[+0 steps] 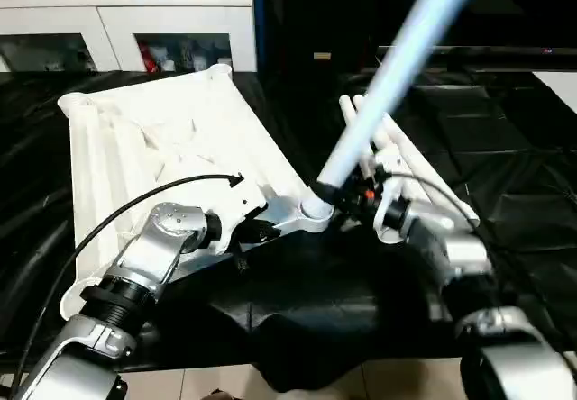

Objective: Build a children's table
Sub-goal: Insert table leg to table base

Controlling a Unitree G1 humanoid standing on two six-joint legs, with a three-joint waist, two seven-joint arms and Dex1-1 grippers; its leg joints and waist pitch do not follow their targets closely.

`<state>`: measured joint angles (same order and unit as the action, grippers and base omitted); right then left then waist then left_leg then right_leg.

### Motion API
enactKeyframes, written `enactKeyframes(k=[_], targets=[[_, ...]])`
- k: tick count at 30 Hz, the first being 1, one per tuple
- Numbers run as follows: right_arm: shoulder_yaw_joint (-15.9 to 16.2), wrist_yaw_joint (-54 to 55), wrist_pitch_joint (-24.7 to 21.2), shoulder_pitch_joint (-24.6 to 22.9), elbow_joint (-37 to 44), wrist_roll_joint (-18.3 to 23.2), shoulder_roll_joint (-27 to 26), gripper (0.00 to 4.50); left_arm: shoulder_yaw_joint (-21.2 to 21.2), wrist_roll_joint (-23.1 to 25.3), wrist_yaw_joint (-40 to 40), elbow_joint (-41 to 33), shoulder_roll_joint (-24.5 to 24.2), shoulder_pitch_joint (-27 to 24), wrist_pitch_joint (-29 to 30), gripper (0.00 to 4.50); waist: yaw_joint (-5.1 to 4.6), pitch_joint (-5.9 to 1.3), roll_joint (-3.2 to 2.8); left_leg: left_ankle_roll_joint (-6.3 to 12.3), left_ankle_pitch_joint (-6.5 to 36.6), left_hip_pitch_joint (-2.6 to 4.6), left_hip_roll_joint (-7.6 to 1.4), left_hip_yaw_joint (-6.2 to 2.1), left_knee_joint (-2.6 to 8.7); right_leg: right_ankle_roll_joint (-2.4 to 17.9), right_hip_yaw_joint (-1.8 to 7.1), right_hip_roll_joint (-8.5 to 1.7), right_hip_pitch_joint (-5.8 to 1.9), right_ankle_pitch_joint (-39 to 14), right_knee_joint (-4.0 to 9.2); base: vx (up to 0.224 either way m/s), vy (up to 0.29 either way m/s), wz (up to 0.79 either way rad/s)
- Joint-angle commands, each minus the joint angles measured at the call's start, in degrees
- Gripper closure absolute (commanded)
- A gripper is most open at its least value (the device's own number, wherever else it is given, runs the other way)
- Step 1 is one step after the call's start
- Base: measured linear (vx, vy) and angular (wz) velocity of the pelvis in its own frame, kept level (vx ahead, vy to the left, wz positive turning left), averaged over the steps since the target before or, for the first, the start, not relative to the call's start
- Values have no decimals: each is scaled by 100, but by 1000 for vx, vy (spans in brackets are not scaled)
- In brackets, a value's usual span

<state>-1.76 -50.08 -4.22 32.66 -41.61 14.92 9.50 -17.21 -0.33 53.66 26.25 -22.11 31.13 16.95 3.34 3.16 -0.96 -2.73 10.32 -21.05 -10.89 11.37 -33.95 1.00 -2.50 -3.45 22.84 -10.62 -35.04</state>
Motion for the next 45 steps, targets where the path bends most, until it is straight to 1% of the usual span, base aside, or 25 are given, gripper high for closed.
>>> enactKeyframes(k=[1, 4, 6, 9, 11, 12, 13, 14, 15, 16, 18, 20, 21, 22, 23, 25, 26, 29, 30, 32, 37, 39, 41, 43, 45], targets=[[38, 194, -99, -272, -244, -199, 87, 257, 178, 72, -271, 193, -65, 52, -22, 450, -5, -346, -19, 35, 1499, 100, -229, -138, 405, 1203, 239, -448, -214, -1682, 492, 0, 0, 0], [58, 215, -86, -359, -176, -203, 72, 257, 183, 85, -284, 219, -54, 70, -36, 450, -4, -343, -22, 5, 1585, 104, -229, -148, 418, 1109, 240, -448, -204, -1937, 521, 0, 0, 0], [174, 275, -53, -458, 23, -316, 75, 257, 188, 91, -283, 259, -44, 104, -66, 450, -4, -343, -39, -13, 1601, 107, -234, -153, 426, 1081, 240, -442, -192, -1929, 523, 0, 0, 0], [377, 252, 2, -445, 147, -519, 111, 257, 172, 105, -264, 301, -42, 134, -109, 450, -9, -347, -32, -28, 1610, 102, -229, -153, 427, 1081, 239, -443, -191, -1893, 518, 0, 0, 0], [442, 240, 8, -421, 174, -577, 124, 257, 165, 108, -260, 306, -42, 139, -118, 450, -11, -339, -28, -25, 1652, 105, -225, -153, 426, 1062, 243, -442, -186, -1982, 528, 0, 0, 0], [621, 204, 49, -341, 190, -719, 172, 257, 139, 120, -245, 303, -46, 139, -144, 450, -11, -338, -7, -23, 1657, 101, -226, -152, 426, 1042, 242, -449, -186, -2062, 535, 0, 0, 0], [712, 187, 73, -287, 172, -802, 193, 257, 127, 125, -237, 292, -48, 130, -149, 450, -14, -336, -12, -31, 1647, 95, -226, -160, 428, 1033, 239, -446, -189, -2086, 528, 0, 0, 0], [768, 180, 88, -253, 160, -854, 206, 257, 120, 127, -232, 291, -47, 128, -155, 450, -19, -329, -11, -40, 1682, 101, -231, -159, 431, 1022, 238, -445, -178, -2157, 536, 0, 0, 0], [805, 160, 83, -213, 142, -880, 210, 257, 113, 131, -229, 290, -46, 125, -162, 450, -26, -323, 8, -40, 1728, 108, -231, -154, 431, 1007, 245, -445, -168, -2200, 547, 0, 0, 0], [819, 157, 83, -201, 138, -890, 212, 257, 111, 132, -229, 290, -45, 123, -163, 450, -23, -326, -6, -39, 1735, 107, -232, -160, 432, 1001, 251, -454, -173, -2217, 547, 0, 0, 0], [982, 87, 69, -50, 70, -1006, 241, 257, 90, 144, -224, 271, -44, 103, -175, 450, -35, -327, 43, -24, 1698, 96, -233, -160, 436, 998, 245, -443, -178, -2192, 535, 0, 0, 0], [1061, 18, 73, 61, -12, -1083, 252, 257, 79, 144, -211, 231, -49, 80, -170, 450, -37, -319, 19, -20, 1733, 104, -231, -157, 427, 1006, 250, -454, -159, -2264, 546, 0, 0, 0], [1094, -23, 61, 150, -83, -1120, 252, 257, 74, 144, -202, 205, -53, 69, -165, 450, -48, -317, 83, -9, 1724, 90, -232, -159, 430, 984, 246, -455, -170, -2322, 545, 0, 0, 0], [1118, -69, 54, 207, -127, -1141, 257, 257, 70, 140, -189, 185, -58, 63, -160, 450, -47, -317, 51, -9, 1743, 104, -234, -159, 424, 984, 252, -464, -153, -2386, 550, 0, 0, 0], [1147, -118, 43, 253, -162, -1164, 265, 257, 65, 137, -172, 165, -63, 57, -156, 450, -53, -309, 71, -3, 1740, 96, -234, -157, 426, 966, 252, -464, -157, -2418, 561, 0, 0, 0], [1234, -244, 2, 320, -217, -1199, 299, 257, 52, 132, -128, 131, -78, 47, -156, 450, -55, -307, 57, -19, 1781, 102, -243, -167, 434, 935, 254, -467, -149, -2464, 562, 0, 0, 0], [1283, -310, 3, 350, -250, -1233, 321, 257, 41, 129, -94, 104, -90, 40, -155, 450, -55, -315, 92, -9, 1745, 96, -243, -168, 432, 936, 254, -466, -161, -2410, 549, 0, 0, 0], [1362, -462, 26, 433, -379, -1282, 359, 258, -6, 131, 2, 44, -121, 30, -160, 450, -61, -319, 87, 9, 1684, 93, -246, -160, 430, 992, 258, -463, -159, -2248, 534, 0, 0, 0], [1370, -515, 26, 471, -444, -1280, 367, 258, -24, 129, 46, 22, -135, 23, -183, 450, -58, -324, 112, 27, 1635, 86, -245, -155, 424, 1013, 260, -465, -166, -2176, 524, 0, 0, 0], [1360, -602, 31, 524, -538, -1268, 368, 259, -40, 109, 115, -18, -153, 5, -233, 450, -61, -328, 95, 38, 1594, 86, -249, -150, 424, 1072, 260, -463, -167, -2033, 514, 0, 0, 0], [1370, -1029, 51, 645, -748, -1249, 416, 259, -144, -19, 552, -305, -234, -143, -478, 450, -59, -344, 113, 90, 1486, 70, -256, -147, 417, 1172, 256, -466, -199, -1756, 477, 0, 0, 0], [1460, -1413, 67, 626, -749, -1215, 487, 259, -198, -120, 829, -512, -287, -257, -709, 450, -46, -350, 118, 129, 1420, 63, -272, -142, 420, 1207, 251, -456, -205, -1588, 448, 0, 0, 0], [1556, -1665, 64, 594, -731, -1230, 543, 259, -225, -198, 1007, -669, -329, -312, -705, 450, -40, -353, 107, 139, 1386, 69, -274, -132, 415, 1268, 252, -450, -202, -1434, 429, 0, 0, 0], [1609, -1795, 63, 569, -711, -1241, 567, 259, -244, -212, 1071, -723, -354, -324, -677, 450, -23, -346, 104, 146, 1391, 78, -280, -126, 420, 1307, 251, -447, -196, -1412, 433, 0, 0, 0], [1677, -1948, 83, 546, -722, -1288, 589, 259, -267, -220, 1161, -797, -397, -345, -663, 450, 19, -345, 100, 127, 1418, 92, -284, -118, 422, 1323, 250, -441, -191, -1409, 430, 0, 0, 0]])
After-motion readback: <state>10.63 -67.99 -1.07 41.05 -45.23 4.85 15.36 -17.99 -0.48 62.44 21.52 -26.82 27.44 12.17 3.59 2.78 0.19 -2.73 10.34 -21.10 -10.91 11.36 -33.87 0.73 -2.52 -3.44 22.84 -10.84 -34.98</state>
